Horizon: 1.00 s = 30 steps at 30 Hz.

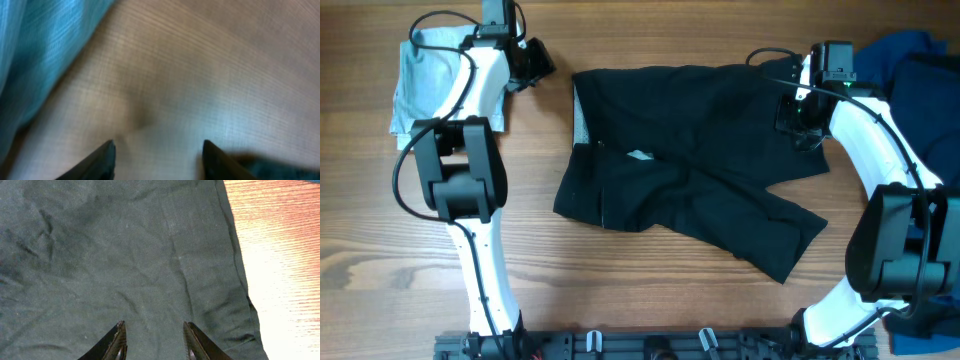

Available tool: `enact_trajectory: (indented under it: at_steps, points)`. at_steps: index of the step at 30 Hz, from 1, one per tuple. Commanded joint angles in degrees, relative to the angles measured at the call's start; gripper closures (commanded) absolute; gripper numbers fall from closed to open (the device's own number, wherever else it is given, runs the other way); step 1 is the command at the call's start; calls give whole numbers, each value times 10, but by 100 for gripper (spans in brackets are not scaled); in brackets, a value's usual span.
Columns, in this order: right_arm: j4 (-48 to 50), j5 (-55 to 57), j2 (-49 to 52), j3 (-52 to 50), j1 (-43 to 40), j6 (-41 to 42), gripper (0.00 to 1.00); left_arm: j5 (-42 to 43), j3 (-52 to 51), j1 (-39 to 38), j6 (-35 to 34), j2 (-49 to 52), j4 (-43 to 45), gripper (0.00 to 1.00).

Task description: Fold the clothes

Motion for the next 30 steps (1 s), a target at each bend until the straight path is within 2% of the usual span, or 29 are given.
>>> enact_trajectory:
  at_steps: [1, 6, 9, 16, 18, 19, 22, 27, 29, 30]
  points:
    - [-2, -11, 7, -5, 5, 12, 62, 3, 9, -25, 4, -18, -63, 49]
    - [-1, -11, 7, -5, 5, 17, 62, 1, -4, -61, 4, 2, -67, 44]
    - [-4, -11, 7, -5, 5, 16, 61, -7, -8, -72, 3, 9, -58, 36]
    - [-7, -11, 7, -5, 5, 17, 60, -23, -16, -82, 2, 20, -39, 41]
    - [-7, -11, 7, -5, 5, 16, 59, -23, -16, -82, 2, 25, -40, 49]
    - [-6, -11, 7, -5, 5, 16, 59, -23, -16, -82, 2, 28, -40, 61]
    - [-7, -11, 7, -5, 5, 16, 59, -23, -16, -82, 2, 40, -39, 82]
    - [-7, -11, 7, -5, 5, 17, 59, -23, -16, -83, 2, 59, -39, 83]
    - [-7, -11, 7, -5, 5, 16, 59, -24, -16, -83, 2, 59, -32, 96]
    - [-7, -11, 7, -5, 5, 16, 59, -25, -16, -83, 2, 59, -24, 96]
